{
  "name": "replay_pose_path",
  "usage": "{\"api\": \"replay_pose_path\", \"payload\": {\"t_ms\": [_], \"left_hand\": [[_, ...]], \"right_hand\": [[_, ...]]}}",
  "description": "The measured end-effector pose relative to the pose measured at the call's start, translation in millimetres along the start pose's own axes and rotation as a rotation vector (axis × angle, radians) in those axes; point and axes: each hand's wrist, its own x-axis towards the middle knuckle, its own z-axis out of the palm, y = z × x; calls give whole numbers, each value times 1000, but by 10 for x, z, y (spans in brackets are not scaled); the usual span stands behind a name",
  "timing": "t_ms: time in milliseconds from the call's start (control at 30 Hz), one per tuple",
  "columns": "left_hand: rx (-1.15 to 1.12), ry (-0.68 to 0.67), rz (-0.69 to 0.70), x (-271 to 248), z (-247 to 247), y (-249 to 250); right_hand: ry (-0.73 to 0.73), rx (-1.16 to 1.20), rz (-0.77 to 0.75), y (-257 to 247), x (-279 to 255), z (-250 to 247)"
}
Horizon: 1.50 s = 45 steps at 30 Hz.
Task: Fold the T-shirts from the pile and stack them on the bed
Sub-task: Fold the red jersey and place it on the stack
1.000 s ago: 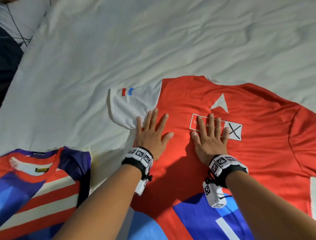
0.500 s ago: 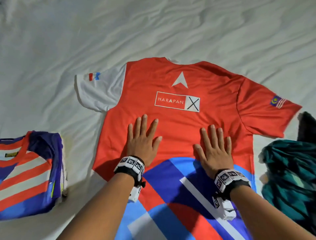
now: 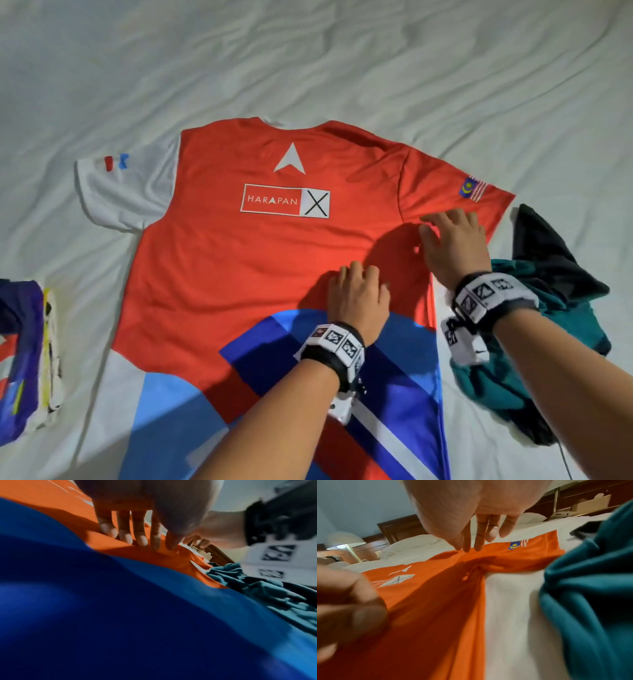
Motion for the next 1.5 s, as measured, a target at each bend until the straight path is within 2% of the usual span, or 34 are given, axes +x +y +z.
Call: {"api": "replay_pose_path", "payload": {"t_ms": [67, 100, 233, 333, 467, 567, 700, 900, 1100, 1200, 1333, 1400, 1500], "left_hand": [[-22, -39, 32, 49, 135, 290], [-21, -62, 5, 79, 185, 426], [-16, -120, -223, 251, 300, 803], [21, -162, -294, 338, 343, 857], [29, -227, -292, 363, 327, 834], [-7, -135, -260, 343, 280, 747], [-253, -170, -238, 301, 43, 528], [-502, -141, -465, 88, -292, 77], [-629, -10, -552, -18, -462, -450], [-609, -7, -601, -24, -483, -653], [-425, -34, -562, -19, -470, -785], [-311, -35, -513, -32, -452, -820], [-172, 17, -400, -99, -430, -861]], "right_hand": [[-28, -4, 20, 126, 274, -45], [-48, -10, 32, 173, 405, -68], [-154, -70, 32, 295, 863, -54], [-226, -73, 99, 275, 1105, 59], [-232, -142, 212, 213, 1238, 189], [-199, -105, 228, 157, 1249, 186], [-105, 75, 213, -40, 1215, 35], [-100, 203, 89, -698, 1215, -111], [-150, 172, 8, -1405, 1313, 119], [-201, 139, 22, -1621, 1360, 320], [-259, 68, 83, -1732, 1395, 527], [-214, 14, 90, -1722, 1314, 569], [-86, 86, 44, -1642, 1015, 536]]}}
